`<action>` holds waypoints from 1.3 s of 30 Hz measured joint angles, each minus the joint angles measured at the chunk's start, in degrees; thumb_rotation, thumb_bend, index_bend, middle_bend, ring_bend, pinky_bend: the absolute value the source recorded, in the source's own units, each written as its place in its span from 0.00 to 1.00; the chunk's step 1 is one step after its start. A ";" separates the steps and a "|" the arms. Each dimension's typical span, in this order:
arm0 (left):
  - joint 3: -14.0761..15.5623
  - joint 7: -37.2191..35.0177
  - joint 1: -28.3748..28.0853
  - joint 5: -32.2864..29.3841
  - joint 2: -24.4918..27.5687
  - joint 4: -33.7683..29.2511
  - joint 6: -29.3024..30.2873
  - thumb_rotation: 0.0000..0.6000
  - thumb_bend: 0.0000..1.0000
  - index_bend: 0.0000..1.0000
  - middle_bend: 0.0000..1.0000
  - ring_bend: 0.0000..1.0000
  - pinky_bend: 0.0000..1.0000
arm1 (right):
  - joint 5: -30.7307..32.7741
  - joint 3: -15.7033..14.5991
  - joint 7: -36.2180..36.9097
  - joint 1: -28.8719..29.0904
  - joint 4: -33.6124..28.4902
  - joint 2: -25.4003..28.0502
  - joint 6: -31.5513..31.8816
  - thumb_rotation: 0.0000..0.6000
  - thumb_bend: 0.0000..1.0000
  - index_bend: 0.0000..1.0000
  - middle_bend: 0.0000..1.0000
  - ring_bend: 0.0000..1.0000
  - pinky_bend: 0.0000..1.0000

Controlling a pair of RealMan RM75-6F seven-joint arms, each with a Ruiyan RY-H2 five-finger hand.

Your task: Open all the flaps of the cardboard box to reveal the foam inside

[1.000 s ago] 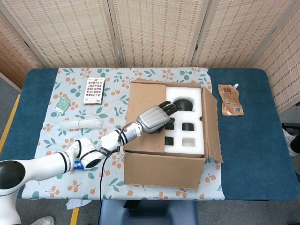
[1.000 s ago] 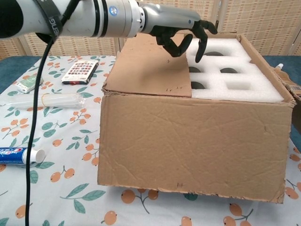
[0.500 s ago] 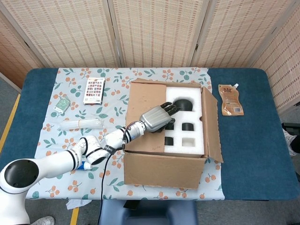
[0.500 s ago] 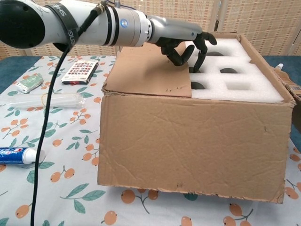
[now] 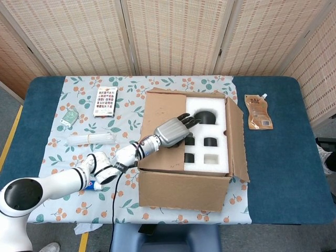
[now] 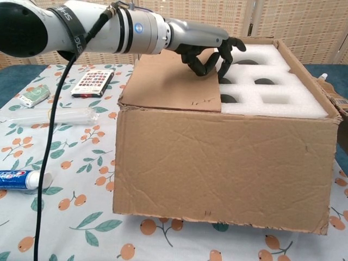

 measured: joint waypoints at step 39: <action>-1.57 24.21 4.68 -9.30 4.20 -10.45 11.65 1.00 1.00 0.60 0.00 0.00 0.00 | -1.75 -0.87 -1.08 -0.01 -1.43 0.44 0.28 0.72 0.26 0.31 0.00 0.00 0.00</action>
